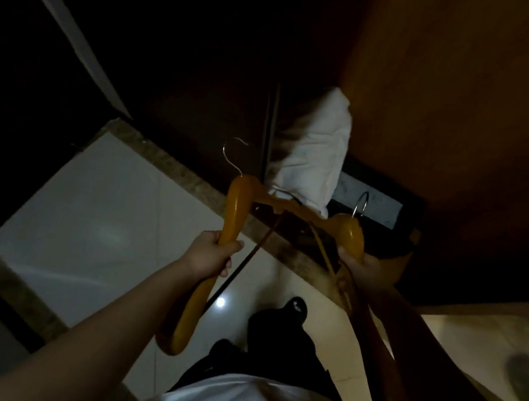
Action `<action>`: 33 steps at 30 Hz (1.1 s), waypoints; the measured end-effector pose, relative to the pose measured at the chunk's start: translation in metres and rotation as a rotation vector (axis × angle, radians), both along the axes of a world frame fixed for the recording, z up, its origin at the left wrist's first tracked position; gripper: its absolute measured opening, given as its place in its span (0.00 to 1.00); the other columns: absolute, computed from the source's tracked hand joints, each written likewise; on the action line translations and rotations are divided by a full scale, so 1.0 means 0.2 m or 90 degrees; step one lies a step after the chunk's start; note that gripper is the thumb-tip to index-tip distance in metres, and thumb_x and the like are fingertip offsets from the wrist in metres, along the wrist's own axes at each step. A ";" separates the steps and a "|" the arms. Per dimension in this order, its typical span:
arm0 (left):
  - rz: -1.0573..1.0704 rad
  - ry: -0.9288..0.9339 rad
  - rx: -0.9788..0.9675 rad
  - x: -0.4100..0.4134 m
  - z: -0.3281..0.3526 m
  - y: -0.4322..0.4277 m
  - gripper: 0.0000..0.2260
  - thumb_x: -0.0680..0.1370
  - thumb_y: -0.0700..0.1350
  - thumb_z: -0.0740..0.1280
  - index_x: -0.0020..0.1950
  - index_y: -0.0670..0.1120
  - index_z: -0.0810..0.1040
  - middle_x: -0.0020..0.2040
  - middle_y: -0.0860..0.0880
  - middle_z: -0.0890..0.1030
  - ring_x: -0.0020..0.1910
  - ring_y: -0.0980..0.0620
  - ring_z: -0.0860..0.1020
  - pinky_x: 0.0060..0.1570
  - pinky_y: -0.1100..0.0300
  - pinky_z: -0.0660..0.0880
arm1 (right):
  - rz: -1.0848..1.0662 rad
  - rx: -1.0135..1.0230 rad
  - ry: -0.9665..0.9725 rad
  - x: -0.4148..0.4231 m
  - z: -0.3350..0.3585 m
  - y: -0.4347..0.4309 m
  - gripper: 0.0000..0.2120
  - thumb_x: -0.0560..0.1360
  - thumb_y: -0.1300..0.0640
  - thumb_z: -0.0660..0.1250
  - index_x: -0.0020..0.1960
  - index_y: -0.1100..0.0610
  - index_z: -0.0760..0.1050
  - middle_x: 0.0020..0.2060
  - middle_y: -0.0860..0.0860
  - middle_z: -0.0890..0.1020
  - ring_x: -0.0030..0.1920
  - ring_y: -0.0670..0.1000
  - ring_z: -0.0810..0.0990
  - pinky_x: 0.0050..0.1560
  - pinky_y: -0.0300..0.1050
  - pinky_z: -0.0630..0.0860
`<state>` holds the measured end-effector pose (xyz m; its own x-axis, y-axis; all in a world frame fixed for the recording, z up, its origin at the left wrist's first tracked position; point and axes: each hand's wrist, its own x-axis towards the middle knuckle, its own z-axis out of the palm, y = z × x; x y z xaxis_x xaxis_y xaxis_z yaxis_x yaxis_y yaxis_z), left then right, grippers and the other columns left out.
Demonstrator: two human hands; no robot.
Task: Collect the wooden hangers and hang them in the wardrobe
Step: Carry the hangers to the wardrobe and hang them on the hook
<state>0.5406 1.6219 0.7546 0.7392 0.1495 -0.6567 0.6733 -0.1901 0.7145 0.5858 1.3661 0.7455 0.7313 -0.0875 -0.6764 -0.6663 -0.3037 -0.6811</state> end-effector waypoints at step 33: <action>-0.345 -0.186 -0.267 0.95 0.37 -0.68 0.22 0.72 0.31 0.69 0.58 0.49 0.65 0.54 0.40 0.78 0.49 0.44 0.81 0.49 0.49 0.81 | -0.146 0.141 -0.162 0.68 0.50 -0.07 0.12 0.76 0.58 0.66 0.57 0.62 0.75 0.50 0.58 0.82 0.45 0.51 0.82 0.36 0.38 0.80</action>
<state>0.7301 1.4850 0.8277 0.7907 -0.5062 -0.3443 0.3347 -0.1134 0.9355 0.7215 1.3521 0.8464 0.8561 -0.1402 -0.4974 -0.5017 0.0054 -0.8650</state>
